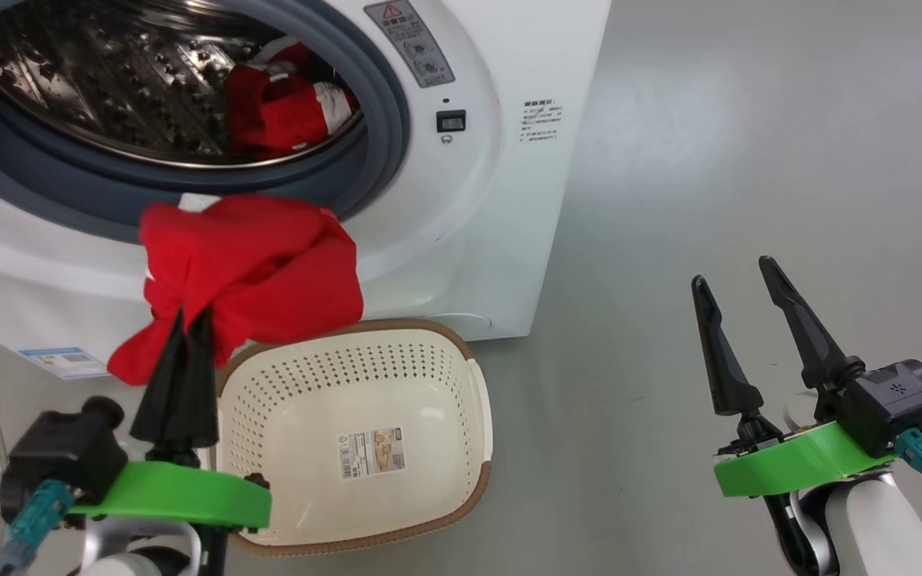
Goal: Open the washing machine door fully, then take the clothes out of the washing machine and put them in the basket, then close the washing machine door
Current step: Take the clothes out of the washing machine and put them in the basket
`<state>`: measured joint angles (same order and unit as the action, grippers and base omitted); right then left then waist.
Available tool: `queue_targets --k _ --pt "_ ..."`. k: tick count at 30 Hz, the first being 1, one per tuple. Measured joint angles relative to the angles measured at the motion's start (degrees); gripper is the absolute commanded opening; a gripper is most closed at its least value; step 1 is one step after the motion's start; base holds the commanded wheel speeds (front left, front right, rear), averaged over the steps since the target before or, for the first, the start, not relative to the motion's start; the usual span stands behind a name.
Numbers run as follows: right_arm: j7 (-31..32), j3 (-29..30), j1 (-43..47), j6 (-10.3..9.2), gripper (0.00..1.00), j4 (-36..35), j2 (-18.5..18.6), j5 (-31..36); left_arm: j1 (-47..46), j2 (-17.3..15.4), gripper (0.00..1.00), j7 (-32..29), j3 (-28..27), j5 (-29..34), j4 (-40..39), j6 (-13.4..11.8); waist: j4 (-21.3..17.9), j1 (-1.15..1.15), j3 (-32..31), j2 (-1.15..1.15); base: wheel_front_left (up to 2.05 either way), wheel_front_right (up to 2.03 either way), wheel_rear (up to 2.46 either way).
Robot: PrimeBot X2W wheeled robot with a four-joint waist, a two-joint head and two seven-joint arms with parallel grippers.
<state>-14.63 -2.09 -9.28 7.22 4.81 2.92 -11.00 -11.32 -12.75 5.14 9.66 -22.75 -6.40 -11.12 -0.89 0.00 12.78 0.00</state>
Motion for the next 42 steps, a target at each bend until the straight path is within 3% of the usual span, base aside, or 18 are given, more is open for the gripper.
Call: queue_targets --k 5,10,31,42 --pt "0.00 -0.23 -0.03 0.00 1.00 -0.01 -0.01 0.00 0.25 1.40 0.00 -0.11 1.48 -1.44 5.35 0.83 -0.40 0.00 0.68 0.00 0.00 0.00 0.00" --pt "0.00 -0.37 -0.14 0.00 1.00 -0.01 0.00 0.00 -1.48 3.19 0.00 -0.41 2.54 -4.09 14.85 3.59 -0.82 0.00 1.94 0.00 0.00 0.00 0.00" --pt "0.00 -2.44 -3.75 0.00 1.00 -0.01 0.00 0.01 -23.72 8.40 0.00 3.52 5.34 -7.04 60.32 11.52 -3.48 0.00 11.03 0.00 0.00 0.00 0.00" --pt "0.00 -3.70 -6.69 0.00 1.00 -0.22 0.01 -0.08 -32.43 9.99 0.00 3.43 5.55 -8.12 74.55 13.77 -5.55 0.00 16.71 0.00 0.00 0.00 0.00"
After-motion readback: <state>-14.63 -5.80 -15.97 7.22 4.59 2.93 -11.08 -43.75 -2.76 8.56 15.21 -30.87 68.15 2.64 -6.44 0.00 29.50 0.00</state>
